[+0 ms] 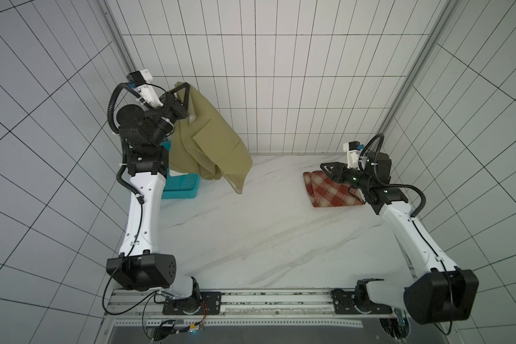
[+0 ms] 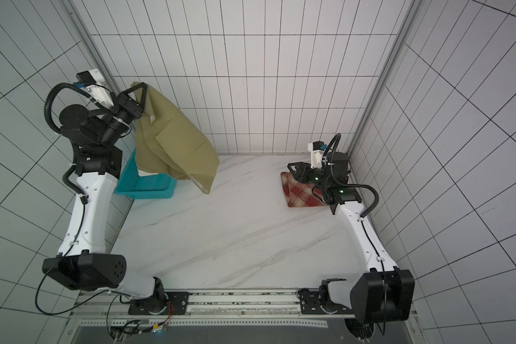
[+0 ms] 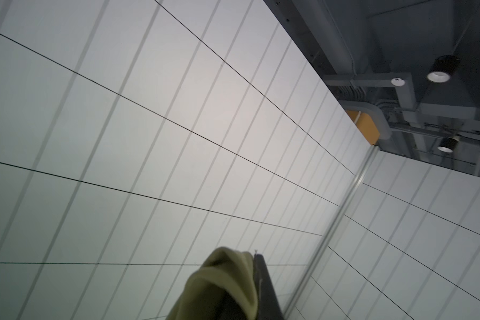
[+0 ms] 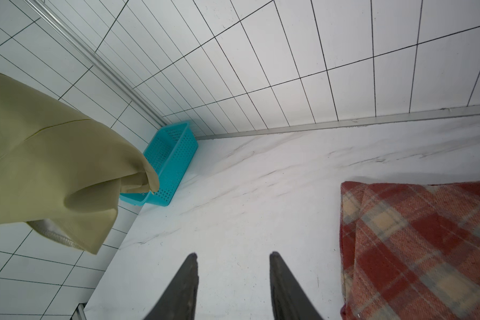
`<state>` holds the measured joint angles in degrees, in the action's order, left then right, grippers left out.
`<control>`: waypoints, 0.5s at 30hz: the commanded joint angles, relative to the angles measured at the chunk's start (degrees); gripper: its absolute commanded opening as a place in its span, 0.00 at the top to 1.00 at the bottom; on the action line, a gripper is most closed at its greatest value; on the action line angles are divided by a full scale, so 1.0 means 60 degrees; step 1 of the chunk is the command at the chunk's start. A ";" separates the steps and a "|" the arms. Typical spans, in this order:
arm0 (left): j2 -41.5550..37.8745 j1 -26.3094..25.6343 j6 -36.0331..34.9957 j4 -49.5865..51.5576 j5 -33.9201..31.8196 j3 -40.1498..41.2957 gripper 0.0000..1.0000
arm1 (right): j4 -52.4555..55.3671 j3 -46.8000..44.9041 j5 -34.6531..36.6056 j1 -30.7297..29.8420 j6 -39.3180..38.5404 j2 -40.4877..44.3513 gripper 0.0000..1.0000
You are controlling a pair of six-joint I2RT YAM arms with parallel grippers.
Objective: Fold and stack skirts
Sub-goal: Pick up the skirt from the basket, then place the skirt at the center of the table.
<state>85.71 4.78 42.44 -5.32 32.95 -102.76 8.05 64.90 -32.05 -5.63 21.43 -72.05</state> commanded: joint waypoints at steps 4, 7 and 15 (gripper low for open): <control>-0.1192 -0.1942 0.0688 -0.0762 0.0602 0.2386 1.00 | 0.0057 -0.0871 -0.0254 -0.0120 0.0191 0.0664 0.58; -0.1545 -0.2767 0.0883 -0.0901 0.0449 0.3752 1.00 | 0.0106 -0.1104 -0.0239 -0.0151 0.0208 0.0898 0.58; -0.2294 -0.4584 0.1195 -0.1488 -0.0320 0.7711 1.00 | 0.0112 -0.2307 -0.0053 -0.0540 0.0316 0.1328 0.60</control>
<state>74.65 -20.51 48.16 -10.13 33.65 -60.84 8.27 55.72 -32.49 -7.57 22.79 -64.90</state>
